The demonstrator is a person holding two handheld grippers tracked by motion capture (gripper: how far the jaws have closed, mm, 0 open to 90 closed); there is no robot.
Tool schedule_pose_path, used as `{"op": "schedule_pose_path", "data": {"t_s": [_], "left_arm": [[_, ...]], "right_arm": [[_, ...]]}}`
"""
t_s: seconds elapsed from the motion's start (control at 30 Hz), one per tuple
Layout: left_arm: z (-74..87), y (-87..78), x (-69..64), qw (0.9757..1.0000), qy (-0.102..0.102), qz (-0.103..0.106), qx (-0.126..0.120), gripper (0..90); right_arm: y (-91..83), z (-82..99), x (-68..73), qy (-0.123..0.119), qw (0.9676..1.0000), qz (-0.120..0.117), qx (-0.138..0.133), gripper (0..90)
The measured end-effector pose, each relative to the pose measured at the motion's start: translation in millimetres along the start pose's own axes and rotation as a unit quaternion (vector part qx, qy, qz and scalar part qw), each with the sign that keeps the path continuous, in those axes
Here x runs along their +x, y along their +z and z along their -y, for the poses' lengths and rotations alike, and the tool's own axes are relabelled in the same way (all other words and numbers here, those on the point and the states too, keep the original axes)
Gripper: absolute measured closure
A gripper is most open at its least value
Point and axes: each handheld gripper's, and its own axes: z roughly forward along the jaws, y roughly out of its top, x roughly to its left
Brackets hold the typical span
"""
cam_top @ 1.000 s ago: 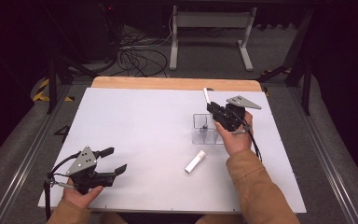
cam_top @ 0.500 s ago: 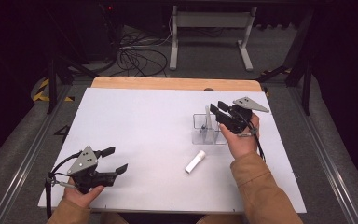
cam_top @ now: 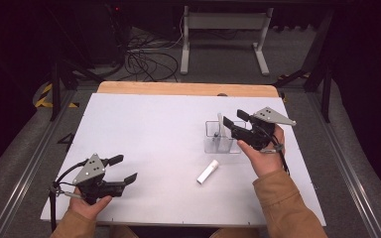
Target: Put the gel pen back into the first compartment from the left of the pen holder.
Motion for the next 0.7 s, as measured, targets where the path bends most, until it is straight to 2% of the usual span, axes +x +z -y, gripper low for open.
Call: {"op": "schedule_pose_path", "data": {"t_s": [0.17, 0.27, 0.33, 0.5, 0.57, 0.7], "left_arm": [[-2.3, 1.6, -1.7, 1.0000, 0.001, 0.002, 0.000, 20.2], [-4.3, 2.0, -3.1, 1.0000, 0.001, -0.005, -0.004, 17.5], [-6.0, 2.1, -3.0, 1.0000, -0.005, -0.001, -0.003, 16.5], [-10.5, 4.3, -4.0, 0.9999, -0.015, 0.007, 0.001, 13.1], [-12.7, 5.4, -4.7, 0.9999, -0.012, 0.010, 0.005, 11.3], [-15.5, 8.1, -7.2, 0.9998, -0.009, 0.012, 0.010, 7.9]], "right_arm": [[-8.9, 1.2, 2.0, -0.016, 0.9998, -0.011, 0.008, 29.5], [-13.8, 3.6, 2.8, -0.027, 0.9994, -0.021, 0.009, 27.8], [-16.5, 5.1, 3.3, -0.033, 0.9990, -0.031, 0.007, 25.7], [-24.7, 9.0, 4.7, -0.035, 0.9983, -0.043, 0.014, 24.5], [-28.7, 12.0, 5.2, -0.042, 0.9980, -0.043, 0.020, 24.2], [-36.4, 21.5, 4.7, -0.042, 0.9976, -0.043, 0.036, 23.2]]}}
